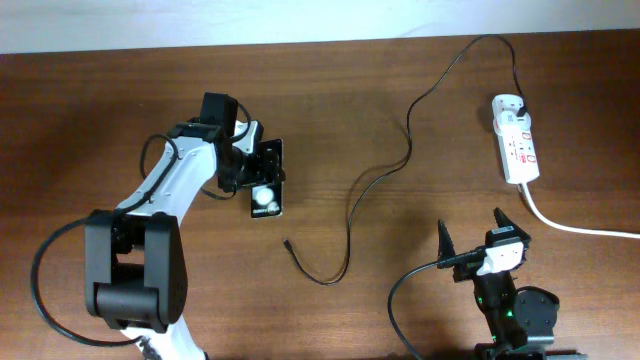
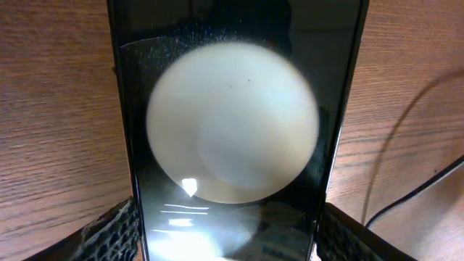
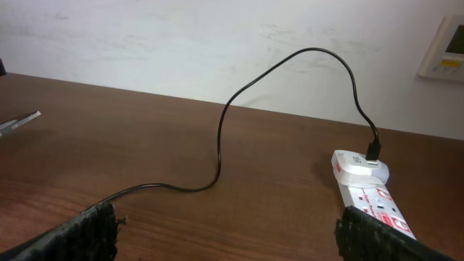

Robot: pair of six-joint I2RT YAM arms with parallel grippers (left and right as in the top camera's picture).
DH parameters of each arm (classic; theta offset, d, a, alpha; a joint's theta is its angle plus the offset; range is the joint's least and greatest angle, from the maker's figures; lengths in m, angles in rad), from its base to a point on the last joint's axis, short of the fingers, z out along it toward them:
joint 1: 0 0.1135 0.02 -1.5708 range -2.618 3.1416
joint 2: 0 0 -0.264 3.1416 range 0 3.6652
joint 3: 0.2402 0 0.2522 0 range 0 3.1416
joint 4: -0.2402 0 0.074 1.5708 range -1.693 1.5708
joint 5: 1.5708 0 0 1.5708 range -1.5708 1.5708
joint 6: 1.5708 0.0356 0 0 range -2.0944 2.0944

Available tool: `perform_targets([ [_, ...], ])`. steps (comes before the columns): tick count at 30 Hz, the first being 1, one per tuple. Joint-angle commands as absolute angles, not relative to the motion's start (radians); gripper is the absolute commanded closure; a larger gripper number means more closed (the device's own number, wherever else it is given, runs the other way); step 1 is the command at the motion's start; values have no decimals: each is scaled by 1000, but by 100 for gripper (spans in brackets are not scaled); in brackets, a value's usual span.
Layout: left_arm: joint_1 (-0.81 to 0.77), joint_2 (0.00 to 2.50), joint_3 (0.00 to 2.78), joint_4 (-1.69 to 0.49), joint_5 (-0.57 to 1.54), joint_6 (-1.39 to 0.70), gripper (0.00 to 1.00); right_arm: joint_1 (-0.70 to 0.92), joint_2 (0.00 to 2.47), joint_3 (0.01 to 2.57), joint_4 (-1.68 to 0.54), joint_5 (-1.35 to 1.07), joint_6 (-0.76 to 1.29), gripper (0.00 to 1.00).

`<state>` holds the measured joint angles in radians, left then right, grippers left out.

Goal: Plug charger to phone and switch on socket
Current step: 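Lift the phone and tilt it upright with the left gripper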

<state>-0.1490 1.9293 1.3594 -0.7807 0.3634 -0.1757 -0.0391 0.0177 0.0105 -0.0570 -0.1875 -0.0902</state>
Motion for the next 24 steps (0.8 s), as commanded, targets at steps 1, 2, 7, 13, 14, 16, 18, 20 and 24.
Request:
perform_targets([
  [1,-143,1900,1361,-774,405,-159,37,-33,13,6,-64,-183,-97,1],
  [2,-143,1900,1361,-774,406,-159,37,-33,13,6,-64,-183,-97,1],
  [7,-143,1900,1360,-772,443,-154,38,-33,13,6,-64,-183,-97,1],
  [13,-143,1900,1360,-771,562,-113,38,-33,13,6,-49,-208,-96,1],
  [14,-143,1900,1360,-770,580,-100,38,-33,13,6,-29,-260,-87,1],
  [16,-143,1900,1360,-767,619,-73,38,-33,13,6,-24,-358,1,1],
  [18,-143,1900,1360,-767,641,-73,38,-33,13,6,-11,-371,81,1],
  [20,-143,1900,1360,-767,641,-73,38,-33,13,6,-7,-373,141,1],
  [24,-143,1900,1360,-763,640,-59,38,-33,13,72,-23,-375,282,1],
])
